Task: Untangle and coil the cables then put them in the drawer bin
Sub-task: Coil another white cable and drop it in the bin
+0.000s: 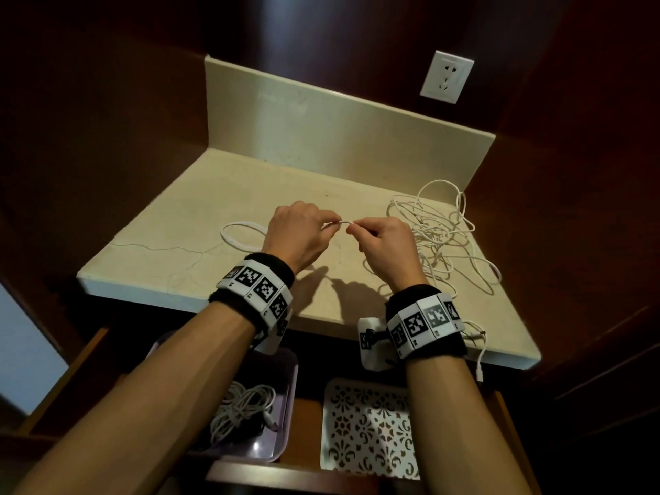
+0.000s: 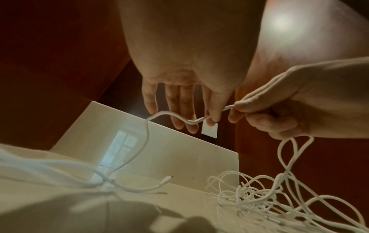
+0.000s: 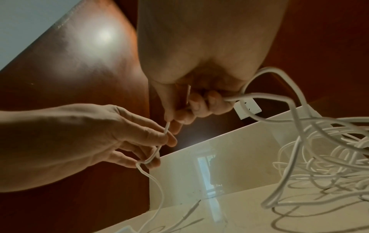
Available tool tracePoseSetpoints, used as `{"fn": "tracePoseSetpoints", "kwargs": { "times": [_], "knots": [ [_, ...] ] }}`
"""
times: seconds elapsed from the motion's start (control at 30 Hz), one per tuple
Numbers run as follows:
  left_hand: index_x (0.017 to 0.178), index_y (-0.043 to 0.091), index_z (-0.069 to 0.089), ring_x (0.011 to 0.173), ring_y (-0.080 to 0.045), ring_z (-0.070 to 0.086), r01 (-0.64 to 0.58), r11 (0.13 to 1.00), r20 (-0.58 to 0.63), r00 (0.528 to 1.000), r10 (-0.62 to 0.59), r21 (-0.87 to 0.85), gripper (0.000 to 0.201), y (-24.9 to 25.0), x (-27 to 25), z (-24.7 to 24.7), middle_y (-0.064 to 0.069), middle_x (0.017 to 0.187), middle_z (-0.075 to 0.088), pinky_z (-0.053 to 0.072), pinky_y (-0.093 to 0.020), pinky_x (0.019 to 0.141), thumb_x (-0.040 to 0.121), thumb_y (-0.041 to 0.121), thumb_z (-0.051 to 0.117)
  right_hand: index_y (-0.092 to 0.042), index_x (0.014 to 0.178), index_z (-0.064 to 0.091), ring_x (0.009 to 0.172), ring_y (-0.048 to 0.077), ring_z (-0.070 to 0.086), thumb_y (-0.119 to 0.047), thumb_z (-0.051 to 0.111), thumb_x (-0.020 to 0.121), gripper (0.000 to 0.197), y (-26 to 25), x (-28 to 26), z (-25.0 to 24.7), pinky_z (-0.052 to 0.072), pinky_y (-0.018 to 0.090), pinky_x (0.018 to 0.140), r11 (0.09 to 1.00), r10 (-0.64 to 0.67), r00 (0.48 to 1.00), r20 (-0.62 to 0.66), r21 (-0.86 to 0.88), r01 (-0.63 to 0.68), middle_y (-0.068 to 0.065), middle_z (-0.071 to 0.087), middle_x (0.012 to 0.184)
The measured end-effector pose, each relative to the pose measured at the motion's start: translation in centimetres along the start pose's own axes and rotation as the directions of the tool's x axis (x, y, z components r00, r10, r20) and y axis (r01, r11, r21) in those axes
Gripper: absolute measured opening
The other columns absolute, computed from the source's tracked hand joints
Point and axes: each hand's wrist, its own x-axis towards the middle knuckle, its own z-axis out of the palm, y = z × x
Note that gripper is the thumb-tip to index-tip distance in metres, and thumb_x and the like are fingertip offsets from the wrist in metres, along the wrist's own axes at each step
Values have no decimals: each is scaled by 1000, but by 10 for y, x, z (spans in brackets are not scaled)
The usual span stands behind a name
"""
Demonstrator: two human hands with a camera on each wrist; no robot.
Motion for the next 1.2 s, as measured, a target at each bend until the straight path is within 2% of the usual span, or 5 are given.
{"fn": "tracePoseSetpoints", "kwargs": {
  "times": [0.23, 0.4, 0.73, 0.9, 1.2],
  "knots": [
    [114, 33, 70, 101, -27, 59, 119, 992, -157, 980, -125, -48, 30, -13, -2, -19, -4, 106, 72, 39, -35, 82, 100, 42, 45, -18, 94, 75, 65, 10, 58, -32, 60, 94, 21, 9, -8, -10, 47, 31, 68, 998, 50, 997, 59, 24, -51, -15, 57, 62],
    [109, 23, 72, 101, -30, 59, 157, 987, -130, 978, -160, -33, 30, -6, -1, -17, -8, 104, 71, 39, -36, 83, 99, 30, 45, -18, 94, 76, 66, 13, 61, -31, 60, 93, 21, 9, -6, -8, 48, 30, 69, 997, 66, 997, 39, 33, -67, -16, 58, 61],
    [148, 34, 33, 104, -23, 54, 43, 963, -169, 981, -90, -266, 57, 4, -8, 6, -3, 114, 60, 35, -42, 98, 94, 26, 52, -19, 87, 79, 56, 7, 51, -32, 65, 89, 19, -1, -4, -3, 44, 32, 65, 989, 51, 999, -8, 137, -50, -11, 55, 50],
    [113, 30, 69, 108, -19, 53, -45, 951, -194, 981, -16, -307, 23, -2, -8, 3, 0, 114, 61, 38, -37, 90, 94, 32, 57, -22, 89, 77, 62, 11, 58, -33, 64, 90, 17, -3, -5, -5, 49, 34, 68, 995, 37, 998, 43, 90, -40, -10, 61, 58],
    [106, 33, 73, 104, -18, 55, 92, 973, -176, 976, -130, -211, 23, -21, -5, -7, 7, 109, 69, 44, -33, 77, 94, 42, 55, -14, 99, 74, 56, -1, 53, -26, 61, 94, 18, 9, 3, -17, 38, 18, 59, 999, 14, 991, 134, 30, -18, -13, 59, 62]
  ]
}}
